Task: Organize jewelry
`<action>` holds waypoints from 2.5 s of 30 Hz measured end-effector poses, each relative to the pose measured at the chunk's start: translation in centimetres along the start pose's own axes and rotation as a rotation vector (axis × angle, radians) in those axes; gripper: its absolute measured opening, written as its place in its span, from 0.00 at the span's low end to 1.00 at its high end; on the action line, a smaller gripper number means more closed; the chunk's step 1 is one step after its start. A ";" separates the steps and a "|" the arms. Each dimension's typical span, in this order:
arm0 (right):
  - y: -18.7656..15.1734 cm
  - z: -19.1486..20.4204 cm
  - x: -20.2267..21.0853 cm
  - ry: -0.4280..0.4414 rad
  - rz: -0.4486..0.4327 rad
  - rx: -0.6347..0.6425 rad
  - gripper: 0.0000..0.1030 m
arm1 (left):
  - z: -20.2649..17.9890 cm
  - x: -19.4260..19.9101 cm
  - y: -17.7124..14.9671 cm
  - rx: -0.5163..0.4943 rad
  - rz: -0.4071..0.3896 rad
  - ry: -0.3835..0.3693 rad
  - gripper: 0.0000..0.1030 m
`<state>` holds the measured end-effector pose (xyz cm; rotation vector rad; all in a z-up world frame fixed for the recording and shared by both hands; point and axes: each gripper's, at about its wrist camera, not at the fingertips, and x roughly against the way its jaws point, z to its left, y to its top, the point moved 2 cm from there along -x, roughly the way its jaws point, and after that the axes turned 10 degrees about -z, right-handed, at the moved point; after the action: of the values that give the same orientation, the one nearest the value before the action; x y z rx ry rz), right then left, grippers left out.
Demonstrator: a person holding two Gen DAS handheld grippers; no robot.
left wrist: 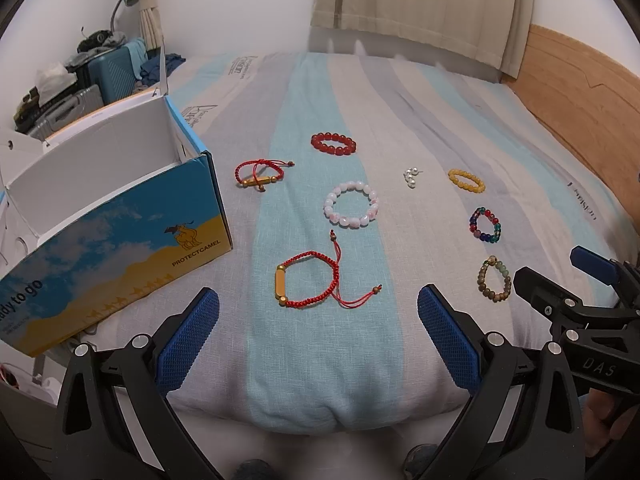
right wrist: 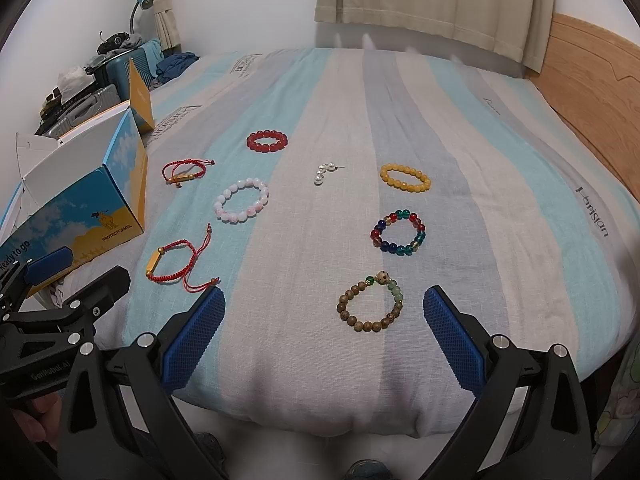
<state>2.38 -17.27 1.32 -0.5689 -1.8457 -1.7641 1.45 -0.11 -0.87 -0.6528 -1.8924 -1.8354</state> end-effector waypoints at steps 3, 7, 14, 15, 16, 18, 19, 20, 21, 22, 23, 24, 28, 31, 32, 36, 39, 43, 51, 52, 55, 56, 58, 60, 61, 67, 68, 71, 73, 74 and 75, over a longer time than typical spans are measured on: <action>0.0 0.0 0.0 0.000 -0.001 0.000 0.93 | 0.0 0.0 0.0 -0.003 -0.001 0.000 0.94; 0.0 0.0 0.0 0.001 0.002 -0.002 0.93 | 0.1 0.0 -0.1 -0.003 0.000 0.001 0.94; -0.1 -0.1 -0.1 0.003 0.005 -0.006 0.93 | 0.4 0.2 -0.1 -0.001 0.000 0.002 0.94; -0.1 -0.1 -0.1 0.002 0.005 -0.004 0.93 | 0.4 0.2 -0.1 -0.001 0.000 0.003 0.94; -0.1 -0.1 -0.1 0.001 0.006 -0.004 0.93 | 0.4 0.1 -0.1 0.000 0.000 0.003 0.94; -0.1 -0.1 -0.1 0.001 0.006 -0.005 0.93 | 0.4 0.2 -0.1 0.000 0.000 0.003 0.94; -0.1 -0.1 -0.1 0.000 0.007 -0.005 0.93 | 0.4 0.2 -0.1 0.000 0.000 0.003 0.94; -0.1 -0.1 -0.1 0.000 0.006 -0.005 0.93 | 0.4 0.2 -0.1 -0.001 0.001 0.003 0.94; -0.1 -0.1 -0.1 0.001 0.006 -0.006 0.93 | 0.4 0.2 -0.1 -0.001 0.000 0.002 0.94; -0.1 -0.2 -0.1 0.000 0.007 -0.007 0.93 | 0.4 0.2 -0.1 -0.001 0.001 0.003 0.94; -0.1 -0.2 -0.2 0.000 0.008 -0.008 0.93 | 0.4 0.2 -0.1 -0.001 0.002 0.002 0.94; -0.1 -0.2 -0.2 0.000 0.010 -0.009 0.93 | 0.4 0.2 -0.1 -0.001 0.002 0.002 0.94; -0.1 -0.3 -0.4 -0.003 0.013 -0.010 0.93 | 0.4 0.2 -0.1 0.000 0.003 0.002 0.94; -0.1 -0.3 -0.5 -0.004 0.014 -0.010 0.93 | 0.4 0.2 -0.1 -0.001 0.004 0.002 0.94; -0.1 -0.3 -0.5 -0.004 0.013 -0.010 0.93 | 0.4 0.2 -0.1 -0.001 0.004 0.002 0.94; -0.2 -0.5 -0.5 -0.008 0.012 -0.006 0.93 | 0.3 0.0 -0.2 -0.003 0.009 0.001 0.94; -0.1 -0.6 -0.6 -0.009 0.011 -0.007 0.93 | 0.2 -0.2 -0.2 -0.003 0.011 0.001 0.94; 0.0 -0.6 -0.5 -0.012 0.007 -0.005 0.93 | 0.2 -0.3 -0.1 -0.001 0.012 0.004 0.94; 1.6 -0.5 -1.9 -0.026 0.057 0.015 0.93 | 0.4 -2.5 1.8 0.027 0.087 -0.008 0.94; 1.9 -0.6 -2.4 -0.029 0.073 0.015 0.93 | 0.3 -3.0 2.0 0.025 0.101 -0.010 0.94; 2.0 -1.2 -3.7 -0.037 0.127 0.004 0.93 | 0.2 -4.5 1.9 0.011 0.150 -0.015 0.94; 2.0 -1.4 -4.0 -0.037 0.141 0.001 0.93 | 0.2 -5.0 1.9 0.014 0.168 -0.018 0.94; 1.9 -2.0 -5.0 -0.047 0.176 -0.005 0.93 | 0.4 -6.0 1.7 0.027 0.196 -0.025 0.94; 1.8 -2.4 -5.9 -0.065 0.202 -0.002 0.93 | 0.5 -7.0 1.6 0.044 0.224 -0.032 0.94; 1.7 -2.7 -6.6 -0.074 0.219 0.003 0.93 | 0.5 -7.4 1.6 0.045 0.230 -0.031 0.94; 0.5 -3.9 -10.0 -0.074 0.330 -0.026 0.93 | 0.1 -10.1 1.5 -0.010 0.272 -0.007 0.94; 0.3 -4.1 -10.3 -0.074 0.342 -0.032 0.93 | 0.1 -10.7 1.3 -0.018 0.284 -0.004 0.94; -0.3 -4.6 -11.0 -0.074 0.378 -0.050 0.93 | 0.4 -11.8 0.8 -0.017 0.311 0.007 0.94; -0.6 -4.7 -11.4 -0.062 0.394 -0.061 0.93 | 0.6 -12.5 0.6 -0.013 0.326 0.010 0.94; -0.8 -4.7 -11.5 -0.060 0.402 -0.066 0.93 | 0.7 -12.8 0.5 -0.009 0.331 0.009 0.94; -1.0 -4.7 -11.7 -0.056 0.412 -0.070 0.93 | 0.8 -13.0 0.4 -0.007 0.335 0.012 0.94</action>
<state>11.26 -21.45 -6.72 -0.9583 -1.5667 -1.5492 12.11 0.13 -8.34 -0.8976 -1.6521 -1.6277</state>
